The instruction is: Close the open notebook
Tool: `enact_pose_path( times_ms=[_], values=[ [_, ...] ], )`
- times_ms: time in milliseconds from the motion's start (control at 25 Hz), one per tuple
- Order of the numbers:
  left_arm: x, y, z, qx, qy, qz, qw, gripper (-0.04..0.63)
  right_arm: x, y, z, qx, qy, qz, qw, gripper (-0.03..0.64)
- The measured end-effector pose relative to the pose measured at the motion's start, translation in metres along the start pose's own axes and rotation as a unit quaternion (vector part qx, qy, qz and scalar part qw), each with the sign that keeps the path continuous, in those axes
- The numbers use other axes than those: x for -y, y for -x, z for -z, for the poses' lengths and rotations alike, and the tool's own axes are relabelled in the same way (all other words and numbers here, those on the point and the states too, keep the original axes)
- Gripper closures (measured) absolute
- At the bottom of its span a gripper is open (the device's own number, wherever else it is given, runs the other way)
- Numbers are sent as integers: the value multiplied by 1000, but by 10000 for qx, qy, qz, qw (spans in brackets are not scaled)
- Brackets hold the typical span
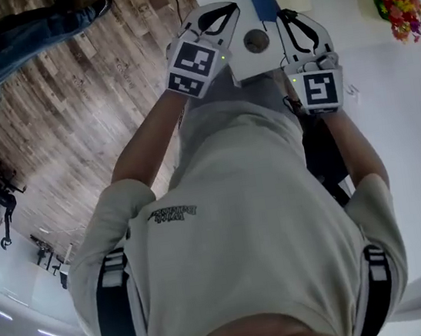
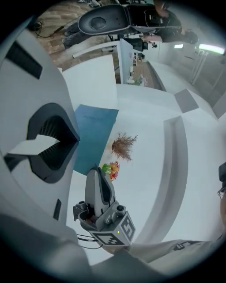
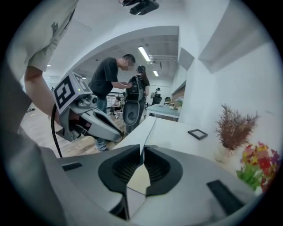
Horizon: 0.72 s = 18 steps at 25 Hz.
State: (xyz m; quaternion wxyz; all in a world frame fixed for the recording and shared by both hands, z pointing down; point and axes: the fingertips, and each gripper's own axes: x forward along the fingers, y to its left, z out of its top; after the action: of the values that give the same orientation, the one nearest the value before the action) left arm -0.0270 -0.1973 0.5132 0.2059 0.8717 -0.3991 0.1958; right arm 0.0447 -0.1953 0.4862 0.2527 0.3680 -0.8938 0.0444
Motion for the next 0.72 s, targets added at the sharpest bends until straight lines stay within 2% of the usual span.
enact_pose_path(
  times_ms=[160,280,520,720],
  values=[
    [19,-44,5,-185,-199,239,9993,581,51,5,34,-197,-483,553,9971,571],
    [31,-70,15,-399,-199,423,9981,581,78,0,68,-392,-652,828,9937,557],
    [32,-98,44,-912,-182,494,9944,581,94,-21,131,-1067,-686,847,9883,526],
    [27,-99,43,-931,-283,383,9945,581,96,-18,126,-885,-864,886,9884,525]
  ],
)
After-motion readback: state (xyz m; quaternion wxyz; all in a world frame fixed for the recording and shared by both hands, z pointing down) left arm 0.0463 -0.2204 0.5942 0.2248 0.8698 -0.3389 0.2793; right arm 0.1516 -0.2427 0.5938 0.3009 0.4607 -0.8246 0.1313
